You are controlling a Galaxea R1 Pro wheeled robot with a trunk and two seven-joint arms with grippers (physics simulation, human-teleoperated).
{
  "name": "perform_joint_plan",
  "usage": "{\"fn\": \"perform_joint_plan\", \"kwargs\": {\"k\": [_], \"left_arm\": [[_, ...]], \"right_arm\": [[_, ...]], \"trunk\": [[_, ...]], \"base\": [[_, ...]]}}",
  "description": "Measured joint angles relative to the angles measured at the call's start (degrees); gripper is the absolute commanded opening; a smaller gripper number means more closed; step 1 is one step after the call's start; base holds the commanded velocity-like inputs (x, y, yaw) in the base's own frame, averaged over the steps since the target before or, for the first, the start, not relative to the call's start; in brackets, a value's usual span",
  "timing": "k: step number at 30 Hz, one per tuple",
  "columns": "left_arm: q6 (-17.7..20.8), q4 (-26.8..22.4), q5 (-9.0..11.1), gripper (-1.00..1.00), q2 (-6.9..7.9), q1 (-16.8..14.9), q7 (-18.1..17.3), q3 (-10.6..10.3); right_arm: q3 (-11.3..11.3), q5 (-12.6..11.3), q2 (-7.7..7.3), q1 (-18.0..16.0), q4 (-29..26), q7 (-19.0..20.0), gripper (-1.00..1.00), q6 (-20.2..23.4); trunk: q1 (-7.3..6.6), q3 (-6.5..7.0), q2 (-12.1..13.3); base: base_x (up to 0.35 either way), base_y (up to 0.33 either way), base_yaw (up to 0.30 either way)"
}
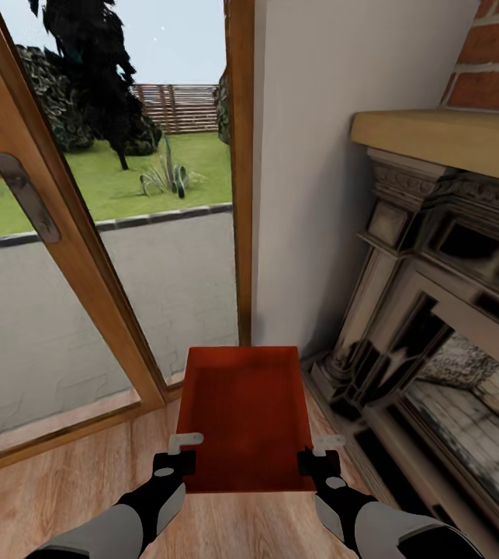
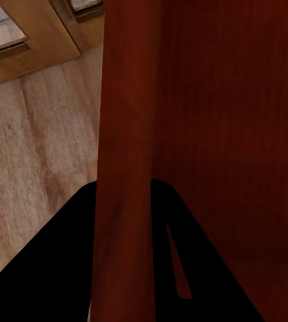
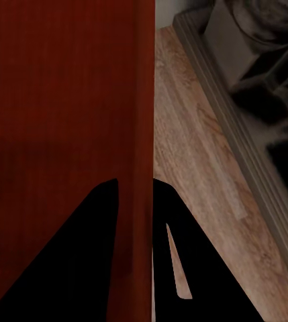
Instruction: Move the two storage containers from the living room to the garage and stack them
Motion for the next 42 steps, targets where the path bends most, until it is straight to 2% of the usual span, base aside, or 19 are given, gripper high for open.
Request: {"fn": "perform_joint_plan", "kwargs": {"k": [42], "left_arm": [[-0.01, 0.22, -0.06, -1.0, -0.01, -0.01, 0.0, 0.12]], "right_arm": [[0.06, 0.0, 0.01, 0.0, 0.01, -0.01, -1.0, 0.21]], "trunk": [[0.0, 3.9, 0.0]], "base": [[0.0, 0.0, 0.0]]}}
